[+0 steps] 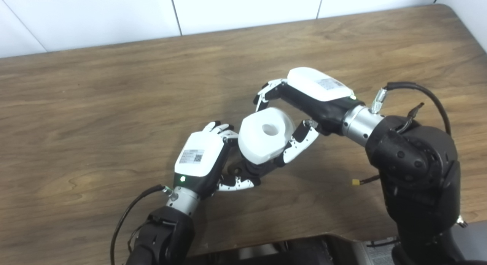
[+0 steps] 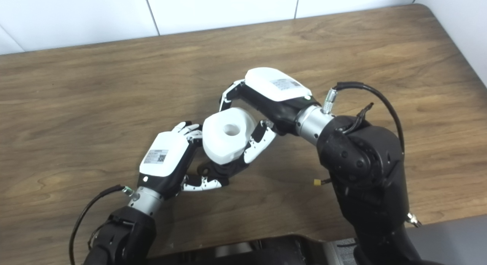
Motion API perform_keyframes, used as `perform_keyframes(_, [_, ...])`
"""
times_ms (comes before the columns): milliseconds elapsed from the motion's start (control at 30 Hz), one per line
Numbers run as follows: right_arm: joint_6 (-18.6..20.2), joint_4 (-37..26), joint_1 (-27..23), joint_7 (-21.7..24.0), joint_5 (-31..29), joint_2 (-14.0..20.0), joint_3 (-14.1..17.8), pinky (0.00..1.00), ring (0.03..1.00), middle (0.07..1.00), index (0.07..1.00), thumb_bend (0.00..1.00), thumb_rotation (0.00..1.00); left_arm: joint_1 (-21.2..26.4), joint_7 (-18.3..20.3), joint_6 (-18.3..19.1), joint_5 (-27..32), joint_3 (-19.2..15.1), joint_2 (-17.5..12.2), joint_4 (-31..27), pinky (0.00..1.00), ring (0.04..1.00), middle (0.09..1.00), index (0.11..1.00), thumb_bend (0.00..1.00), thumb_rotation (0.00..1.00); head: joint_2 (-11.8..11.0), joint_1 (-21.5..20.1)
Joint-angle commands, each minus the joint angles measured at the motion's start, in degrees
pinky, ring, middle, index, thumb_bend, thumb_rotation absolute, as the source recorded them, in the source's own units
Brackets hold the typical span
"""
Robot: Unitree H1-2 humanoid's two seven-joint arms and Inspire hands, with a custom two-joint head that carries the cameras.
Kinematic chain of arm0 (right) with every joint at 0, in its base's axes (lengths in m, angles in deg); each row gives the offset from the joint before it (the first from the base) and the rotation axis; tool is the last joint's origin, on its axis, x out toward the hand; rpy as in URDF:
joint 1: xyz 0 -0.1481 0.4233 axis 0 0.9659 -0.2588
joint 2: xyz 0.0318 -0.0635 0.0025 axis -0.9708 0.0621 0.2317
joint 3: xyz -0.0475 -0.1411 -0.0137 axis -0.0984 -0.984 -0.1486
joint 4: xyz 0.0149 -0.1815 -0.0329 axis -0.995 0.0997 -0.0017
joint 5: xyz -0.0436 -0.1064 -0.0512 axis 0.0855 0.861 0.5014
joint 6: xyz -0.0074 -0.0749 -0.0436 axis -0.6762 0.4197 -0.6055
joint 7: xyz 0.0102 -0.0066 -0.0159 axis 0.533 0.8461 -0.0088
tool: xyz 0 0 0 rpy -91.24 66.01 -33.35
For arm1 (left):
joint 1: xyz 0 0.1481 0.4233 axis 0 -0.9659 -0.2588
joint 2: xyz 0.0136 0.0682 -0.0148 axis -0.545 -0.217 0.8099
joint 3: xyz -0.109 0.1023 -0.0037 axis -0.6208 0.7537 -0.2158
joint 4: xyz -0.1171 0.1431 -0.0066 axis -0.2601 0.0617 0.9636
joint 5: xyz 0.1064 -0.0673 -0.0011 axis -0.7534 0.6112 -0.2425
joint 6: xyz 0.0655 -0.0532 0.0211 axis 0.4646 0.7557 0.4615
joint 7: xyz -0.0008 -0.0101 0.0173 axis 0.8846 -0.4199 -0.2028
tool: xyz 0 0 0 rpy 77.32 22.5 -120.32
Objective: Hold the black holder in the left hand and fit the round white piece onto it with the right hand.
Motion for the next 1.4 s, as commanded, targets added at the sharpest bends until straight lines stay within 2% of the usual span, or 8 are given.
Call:
perform_keyframes(0, [0.0, -2.0, -0.9, 6.9, -0.4, 0.6, 0.2, 0.82, 0.882, 0.778, 0.482, 0.53, 0.15, 0.4, 1.7, 0.9, -0.7, 0.3, 0.2, 0.1, 0.92, 0.854, 0.763, 0.487, 0.52, 0.05, 0.2, -0.1])
perform_keyframes(533, [0.0, -2.8, 1.2, 6.9, -1.9, 3.2, 0.4, 0.85, 0.900, 0.790, 0.483, 0.53, 0.15, 0.9, 2.9, 1.9, -1.3, 0.6, 0.3, -0.6, 0.92, 0.858, 0.774, 0.487, 0.52, 0.05, 0.7, -0.3])
perform_keyframes(933, [0.0, -1.9, 2.3, 4.4, -2.5, 4.2, -0.5, 0.84, 0.907, 0.794, 0.483, 0.53, 0.15, 1.2, 2.2, 1.9, -1.0, 0.7, 0.7, 0.0, 0.93, 0.856, 0.771, 0.486, 0.52, 0.05, 0.7, -1.0])
perform_keyframes(1367, [-0.2, -1.2, 2.5, 2.6, -2.4, 2.3, -2.1, 0.85, 0.907, 0.796, 0.483, 0.53, 0.15, 0.9, 2.5, 2.2, -1.4, 0.9, 1.1, -0.8, 0.93, 0.860, 0.771, 0.487, 0.52, 0.05, 0.8, -0.7])
